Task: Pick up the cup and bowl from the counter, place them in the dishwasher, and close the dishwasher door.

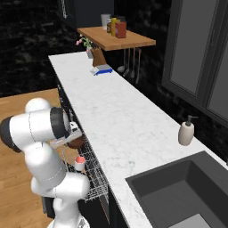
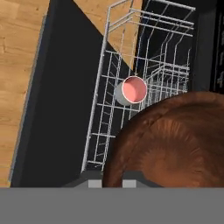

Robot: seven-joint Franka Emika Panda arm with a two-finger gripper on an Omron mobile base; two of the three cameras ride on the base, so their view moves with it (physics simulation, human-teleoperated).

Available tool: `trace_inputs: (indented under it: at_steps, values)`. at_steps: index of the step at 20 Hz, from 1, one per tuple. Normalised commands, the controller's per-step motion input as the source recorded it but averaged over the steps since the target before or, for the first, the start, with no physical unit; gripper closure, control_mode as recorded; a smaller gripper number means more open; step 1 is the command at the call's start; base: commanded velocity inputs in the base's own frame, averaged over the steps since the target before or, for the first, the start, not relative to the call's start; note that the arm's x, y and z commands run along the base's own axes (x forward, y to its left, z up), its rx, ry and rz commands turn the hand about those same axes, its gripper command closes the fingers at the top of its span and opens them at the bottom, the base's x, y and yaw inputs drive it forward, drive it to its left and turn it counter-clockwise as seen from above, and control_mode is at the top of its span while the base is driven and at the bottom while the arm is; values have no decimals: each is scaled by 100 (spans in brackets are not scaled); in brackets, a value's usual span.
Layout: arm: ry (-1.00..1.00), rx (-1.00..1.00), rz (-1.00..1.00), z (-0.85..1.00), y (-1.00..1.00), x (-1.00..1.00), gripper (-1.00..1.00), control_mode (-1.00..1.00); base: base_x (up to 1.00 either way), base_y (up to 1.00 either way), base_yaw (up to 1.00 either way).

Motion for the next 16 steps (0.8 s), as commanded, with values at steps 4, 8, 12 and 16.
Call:
trace_inputs:
  at_steps: [4, 8, 12, 16]
  values:
    - [3, -2, -17, -99, 13, -33, 100, -100, 0, 0, 0]
    - [0, -5, -16, -94, 0, 0, 100, -100, 0, 0, 0]
    - [0, -3, -15, -85, 0, 0, 100, -100, 0, 0, 0]
    - [0, -4, -14, -78, 0, 0, 100, -100, 0, 0, 0]
